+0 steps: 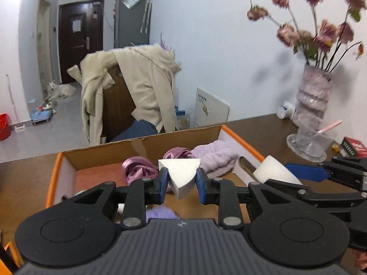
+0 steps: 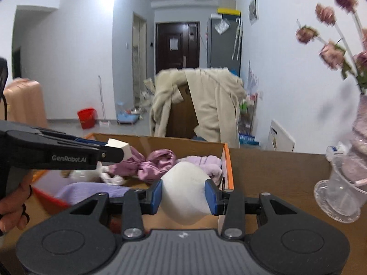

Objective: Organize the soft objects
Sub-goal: 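Carry the wedge sponge and round puff into the box and open both grippers, then withdraw both grippers from the box toward the light blue fluffy toy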

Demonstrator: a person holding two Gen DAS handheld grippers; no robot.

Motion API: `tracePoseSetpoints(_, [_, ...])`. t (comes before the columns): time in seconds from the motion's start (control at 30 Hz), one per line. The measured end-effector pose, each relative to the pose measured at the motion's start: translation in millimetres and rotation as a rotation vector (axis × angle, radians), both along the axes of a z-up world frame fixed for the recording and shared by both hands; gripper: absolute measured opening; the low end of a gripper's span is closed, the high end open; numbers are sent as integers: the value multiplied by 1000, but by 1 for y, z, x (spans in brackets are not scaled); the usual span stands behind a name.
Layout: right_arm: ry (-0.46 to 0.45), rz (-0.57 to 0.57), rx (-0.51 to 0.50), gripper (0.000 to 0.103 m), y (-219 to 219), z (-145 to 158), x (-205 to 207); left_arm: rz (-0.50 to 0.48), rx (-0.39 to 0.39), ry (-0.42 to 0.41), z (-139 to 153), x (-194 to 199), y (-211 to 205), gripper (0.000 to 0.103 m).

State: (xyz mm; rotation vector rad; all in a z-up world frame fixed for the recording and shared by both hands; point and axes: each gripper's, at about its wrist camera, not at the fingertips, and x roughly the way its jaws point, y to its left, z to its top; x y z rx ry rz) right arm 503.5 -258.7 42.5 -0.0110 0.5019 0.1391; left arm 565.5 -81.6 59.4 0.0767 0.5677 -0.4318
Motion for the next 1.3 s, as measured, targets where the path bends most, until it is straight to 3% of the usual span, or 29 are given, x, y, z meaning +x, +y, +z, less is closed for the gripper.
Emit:
tracePoseSetpoints(0.2, [52,-7,-46,41,6,-20,55,2,34,50,-25,42,-8,28])
tracePoseSetpoints(0.27, [61,-23,-53,44,6,-25,64,6,36,60,-31,44,-8,35])
tracePoseSetpoints(0.33, [59,-29,-57,52,5,-28,66,-2,28,67,-32,40,-8,52])
tracePoseSetpoints(0.37, [59,-29,-52,56,4,-28,66,-1,25,66,-32,39,-8,53])
tracePoseSetpoints(0.6, [24,-42,-24,56,-2,-5,44,36,36,38,-6,15,1,57])
tracePoseSetpoints(0.93, [-107,-31,7,64,-2,62,-86,75,-18,-104,56,-109,35,71])
tracePoseSetpoints(1.3, [-195,26,58,66,12,72,-251,54,-75,-202,64,-288,78,79])
